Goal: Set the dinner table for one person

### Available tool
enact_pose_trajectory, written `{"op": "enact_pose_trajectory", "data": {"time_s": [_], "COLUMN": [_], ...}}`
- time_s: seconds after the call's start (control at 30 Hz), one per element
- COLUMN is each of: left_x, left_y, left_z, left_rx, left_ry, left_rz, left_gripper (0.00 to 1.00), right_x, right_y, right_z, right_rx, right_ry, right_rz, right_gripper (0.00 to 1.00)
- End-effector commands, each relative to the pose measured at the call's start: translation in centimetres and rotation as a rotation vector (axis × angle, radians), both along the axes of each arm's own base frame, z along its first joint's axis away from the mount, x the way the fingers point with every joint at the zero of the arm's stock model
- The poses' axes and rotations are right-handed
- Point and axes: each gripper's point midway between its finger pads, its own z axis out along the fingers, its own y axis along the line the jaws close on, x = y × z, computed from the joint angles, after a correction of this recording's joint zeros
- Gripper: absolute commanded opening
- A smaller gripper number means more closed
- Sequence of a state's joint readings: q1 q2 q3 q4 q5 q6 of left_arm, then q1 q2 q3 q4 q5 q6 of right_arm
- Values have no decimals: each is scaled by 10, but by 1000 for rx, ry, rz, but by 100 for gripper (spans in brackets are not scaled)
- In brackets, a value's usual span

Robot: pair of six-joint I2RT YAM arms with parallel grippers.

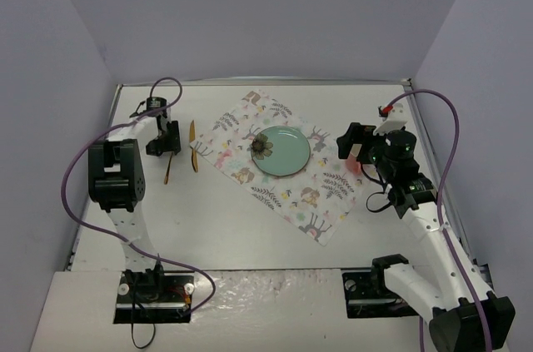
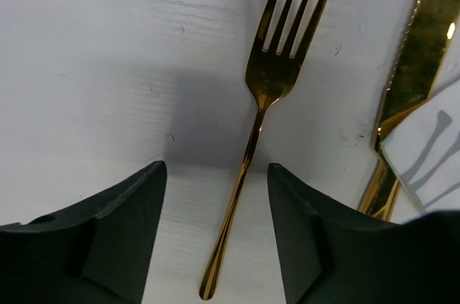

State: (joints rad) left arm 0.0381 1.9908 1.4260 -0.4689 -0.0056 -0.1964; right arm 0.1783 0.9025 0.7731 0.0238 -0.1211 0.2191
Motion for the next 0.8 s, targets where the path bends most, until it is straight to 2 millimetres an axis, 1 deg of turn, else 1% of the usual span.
{"op": "enact_pose_trajectory", "data": {"time_s": [0.0, 0.17, 0.3, 0.4, 0.47, 0.53, 0.63, 0.73, 0.77], "left_x": [17, 12, 9, 9, 11, 14, 22, 35, 38], "left_y": [7, 6, 4, 3, 4, 5, 7, 6, 6], "left_z": [19, 2, -9, -12, -9, 6, 37, 78, 89], "left_rx": [0, -2, -14, -25, -31, -26, -12, -6, -5], "left_ry": [-60, -24, -2, 8, 5, -23, -85, -178, -202], "left_rz": [-36, -46, -61, -72, -75, -75, -82, -93, -97], "left_gripper": [44, 29, 8, 1, 0, 0, 0, 0, 0], "right_x": [7, 8, 8, 8, 8, 7, 7, 7, 7], "right_y": [2, 2, 2, 2, 2, 1, 2, 1, 1], "right_z": [20, 16, 15, 14, 12, 11, 10, 9, 9], "right_rx": [4, 0, 1, 0, -1, -2, -1, -1, -1], "right_ry": [-85, -74, -72, -70, -66, -64, -60, -59, -59], "right_rz": [6, 5, 3, 2, 0, -3, 0, -4, -5], "right_gripper": [100, 100, 100, 100, 100, 100, 100, 100, 100]}}
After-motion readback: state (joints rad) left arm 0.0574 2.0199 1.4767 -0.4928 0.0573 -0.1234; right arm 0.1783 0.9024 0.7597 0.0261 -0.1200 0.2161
